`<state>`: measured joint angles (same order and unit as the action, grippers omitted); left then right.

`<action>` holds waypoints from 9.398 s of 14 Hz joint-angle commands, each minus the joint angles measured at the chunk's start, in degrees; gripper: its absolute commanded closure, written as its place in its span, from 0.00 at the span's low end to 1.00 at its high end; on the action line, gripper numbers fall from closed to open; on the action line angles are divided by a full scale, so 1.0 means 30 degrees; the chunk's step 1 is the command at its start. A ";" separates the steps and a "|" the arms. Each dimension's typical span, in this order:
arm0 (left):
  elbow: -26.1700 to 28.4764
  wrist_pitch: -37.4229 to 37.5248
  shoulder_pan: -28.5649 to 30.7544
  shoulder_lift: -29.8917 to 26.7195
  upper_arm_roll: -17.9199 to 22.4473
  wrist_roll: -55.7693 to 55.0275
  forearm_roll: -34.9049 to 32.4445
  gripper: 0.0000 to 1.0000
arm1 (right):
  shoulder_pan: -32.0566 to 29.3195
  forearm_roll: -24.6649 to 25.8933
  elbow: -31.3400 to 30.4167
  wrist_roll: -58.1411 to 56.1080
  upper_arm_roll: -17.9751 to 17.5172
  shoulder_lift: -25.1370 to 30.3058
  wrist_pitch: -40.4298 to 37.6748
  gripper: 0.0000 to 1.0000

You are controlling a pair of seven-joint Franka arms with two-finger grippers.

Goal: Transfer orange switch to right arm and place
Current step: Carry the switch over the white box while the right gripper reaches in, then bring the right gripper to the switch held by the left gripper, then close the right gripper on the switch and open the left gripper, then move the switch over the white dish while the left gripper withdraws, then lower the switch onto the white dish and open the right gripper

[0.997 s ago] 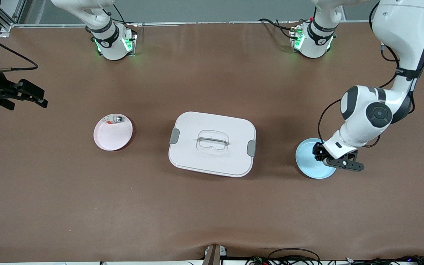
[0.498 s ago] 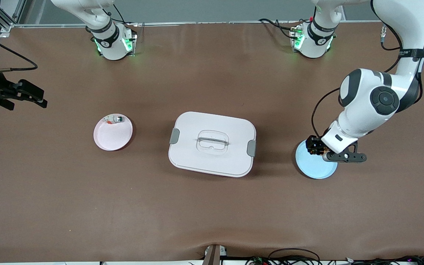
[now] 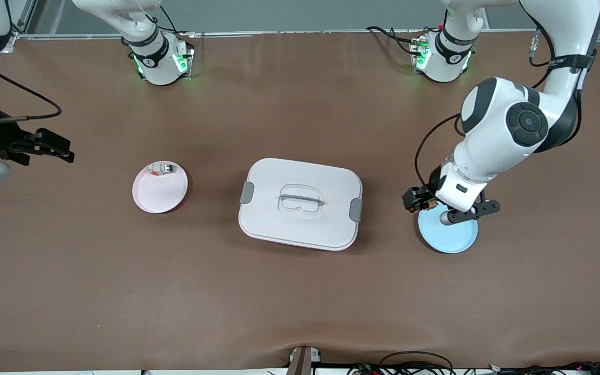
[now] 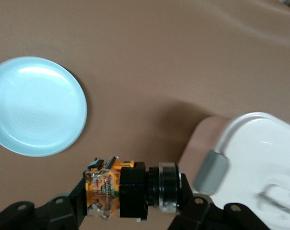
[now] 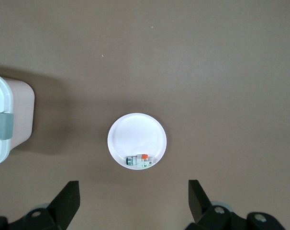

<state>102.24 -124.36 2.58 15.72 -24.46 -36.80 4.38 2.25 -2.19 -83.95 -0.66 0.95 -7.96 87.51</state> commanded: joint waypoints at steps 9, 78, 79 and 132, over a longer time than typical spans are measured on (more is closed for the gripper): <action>-0.6594 0.0497 -0.5042 0.4393 -0.0928 -1.3500 0.1558 1.00 | -0.1396 -0.3160 -0.1280 0.0162 -0.0287 -0.0833 0.1176 0.00; -0.9560 0.3978 -0.7570 0.3934 0.0739 -2.1554 -0.0317 0.00 | 1.0559 -2.2363 -1.1744 -0.5902 -0.0229 0.0105 2.0491 1.00; -0.9531 0.4419 -0.7394 0.3524 0.0974 -2.0238 -0.0462 0.00 | 1.0326 -2.1284 -1.1744 -0.5902 -0.0229 0.0105 2.0313 1.00; -0.3672 1.1923 -0.0508 -0.6119 0.5488 0.8985 -0.2544 0.00 | 0.1974 0.0407 -1.8688 -2.6329 -0.0229 -0.3322 2.5204 0.01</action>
<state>89.29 -87.56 1.24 -0.87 -8.57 -10.92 -4.25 9.25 -1.14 -140.71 -81.84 0.94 -16.97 162.73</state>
